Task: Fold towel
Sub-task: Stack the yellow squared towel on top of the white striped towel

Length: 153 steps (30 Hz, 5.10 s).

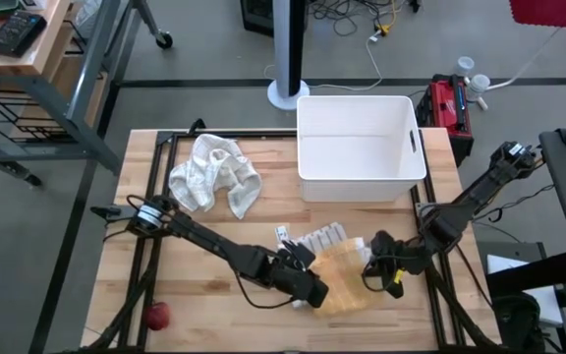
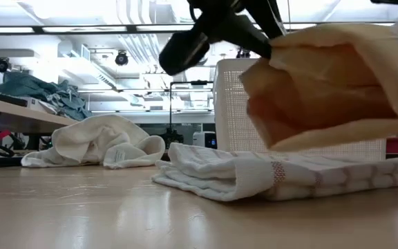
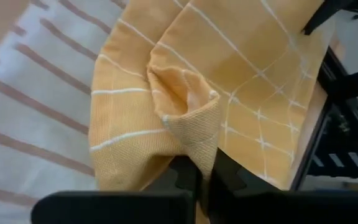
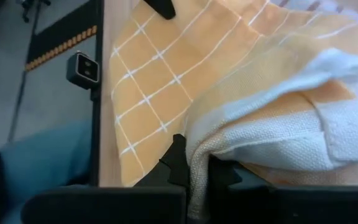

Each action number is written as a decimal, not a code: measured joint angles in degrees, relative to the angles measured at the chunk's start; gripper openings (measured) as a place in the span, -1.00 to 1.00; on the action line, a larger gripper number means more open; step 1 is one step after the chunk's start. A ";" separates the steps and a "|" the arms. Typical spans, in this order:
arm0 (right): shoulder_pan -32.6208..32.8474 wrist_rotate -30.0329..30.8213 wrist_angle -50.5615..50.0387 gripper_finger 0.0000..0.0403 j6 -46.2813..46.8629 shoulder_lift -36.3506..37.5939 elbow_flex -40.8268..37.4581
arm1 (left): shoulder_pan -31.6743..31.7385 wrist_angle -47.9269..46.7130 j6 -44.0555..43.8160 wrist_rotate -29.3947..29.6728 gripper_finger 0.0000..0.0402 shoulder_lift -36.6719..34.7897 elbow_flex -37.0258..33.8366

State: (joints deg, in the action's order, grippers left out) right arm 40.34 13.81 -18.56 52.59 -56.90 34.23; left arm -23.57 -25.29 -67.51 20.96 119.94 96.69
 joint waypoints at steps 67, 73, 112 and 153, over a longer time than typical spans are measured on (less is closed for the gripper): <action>-7.97 4.93 -5.78 -0.39 -16.61 -9.32 4.99 | -3.08 -8.57 -4.88 2.29 -0.58 -0.84 -0.83; -5.81 2.22 -0.35 -0.67 -16.63 -16.24 4.91 | -0.94 -3.25 -1.59 1.73 -0.67 3.75 -0.92; -13.67 7.33 9.11 -1.00 -23.23 -35.63 6.00 | -2.49 -7.09 -5.93 -3.30 -0.81 4.72 0.13; -21.72 8.72 9.39 -1.00 -25.56 -28.96 6.24 | -0.20 -23.67 -2.71 5.00 -0.82 4.61 2.36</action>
State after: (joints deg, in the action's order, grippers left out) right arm 18.61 22.52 -9.17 27.03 -85.86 40.47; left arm -23.77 -48.97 -70.22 25.95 124.55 99.04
